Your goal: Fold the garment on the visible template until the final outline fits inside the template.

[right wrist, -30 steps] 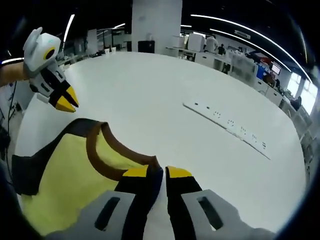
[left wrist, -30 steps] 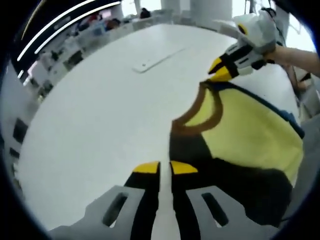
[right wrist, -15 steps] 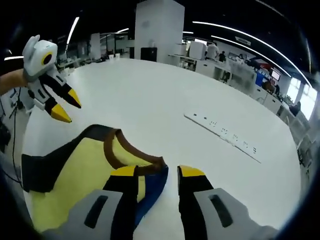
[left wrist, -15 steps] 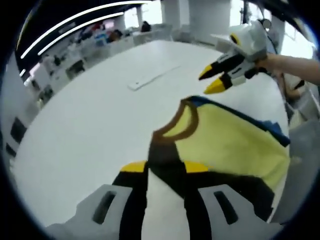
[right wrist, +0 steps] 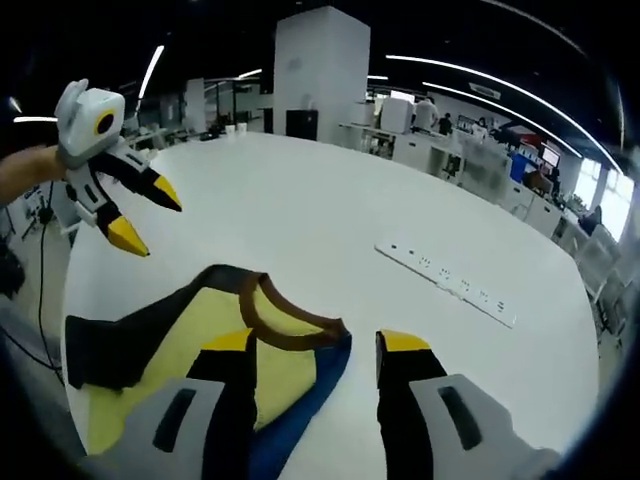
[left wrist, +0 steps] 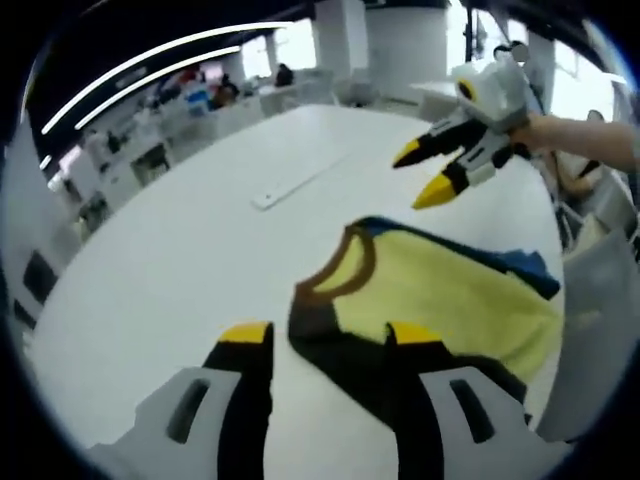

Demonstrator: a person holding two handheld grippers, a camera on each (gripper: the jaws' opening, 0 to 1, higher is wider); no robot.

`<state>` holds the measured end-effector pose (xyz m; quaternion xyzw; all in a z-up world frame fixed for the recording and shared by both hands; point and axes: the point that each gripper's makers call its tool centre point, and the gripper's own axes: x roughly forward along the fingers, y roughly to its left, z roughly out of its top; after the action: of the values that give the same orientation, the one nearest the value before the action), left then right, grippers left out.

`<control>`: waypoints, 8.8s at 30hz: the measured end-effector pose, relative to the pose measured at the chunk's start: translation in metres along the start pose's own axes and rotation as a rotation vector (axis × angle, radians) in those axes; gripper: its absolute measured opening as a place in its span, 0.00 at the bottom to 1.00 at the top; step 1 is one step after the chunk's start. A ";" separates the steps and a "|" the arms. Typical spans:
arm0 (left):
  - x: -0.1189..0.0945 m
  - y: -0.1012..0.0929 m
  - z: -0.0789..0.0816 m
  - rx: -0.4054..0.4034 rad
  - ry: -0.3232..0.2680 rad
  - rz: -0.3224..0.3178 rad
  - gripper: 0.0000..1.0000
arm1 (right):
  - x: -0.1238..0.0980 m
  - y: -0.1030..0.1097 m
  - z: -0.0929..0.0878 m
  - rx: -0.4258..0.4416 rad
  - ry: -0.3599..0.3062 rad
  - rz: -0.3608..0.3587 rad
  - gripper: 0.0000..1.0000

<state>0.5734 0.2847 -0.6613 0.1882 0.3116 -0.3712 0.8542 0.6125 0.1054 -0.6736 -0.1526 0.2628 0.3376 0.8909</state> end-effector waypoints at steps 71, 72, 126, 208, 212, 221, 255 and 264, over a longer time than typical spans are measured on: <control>-0.114 -0.113 0.006 0.067 -0.170 -0.119 1.00 | -0.155 0.084 -0.017 -0.082 -0.104 0.097 1.00; -0.117 -0.110 0.005 0.058 -0.173 -0.103 1.00 | -0.158 0.083 -0.018 -0.089 -0.102 0.084 1.00; -0.215 -0.155 -0.028 -0.093 -0.298 0.066 1.00 | -0.287 0.136 -0.063 -0.056 -0.092 -0.053 1.00; -0.210 -0.174 -0.037 -0.221 -0.336 0.037 0.96 | -0.175 0.098 -0.203 0.260 0.157 0.034 0.27; -0.209 -0.175 -0.037 -0.219 -0.332 0.040 0.96 | -0.171 0.098 -0.213 0.255 0.180 0.040 0.27; -0.208 -0.177 -0.038 -0.222 -0.323 0.040 0.96 | -0.166 0.092 -0.227 0.290 0.203 0.020 0.18; -0.210 -0.176 -0.040 -0.264 -0.336 0.056 0.94 | -0.155 0.098 -0.231 0.195 0.234 0.026 0.02; -0.211 -0.177 -0.037 -0.259 -0.335 0.056 0.94 | -0.157 0.094 -0.230 0.239 0.236 0.022 0.02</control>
<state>0.3140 0.2989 -0.5629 0.0210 0.2048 -0.3304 0.9211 0.3646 -0.0116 -0.7807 -0.0814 0.4054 0.2936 0.8619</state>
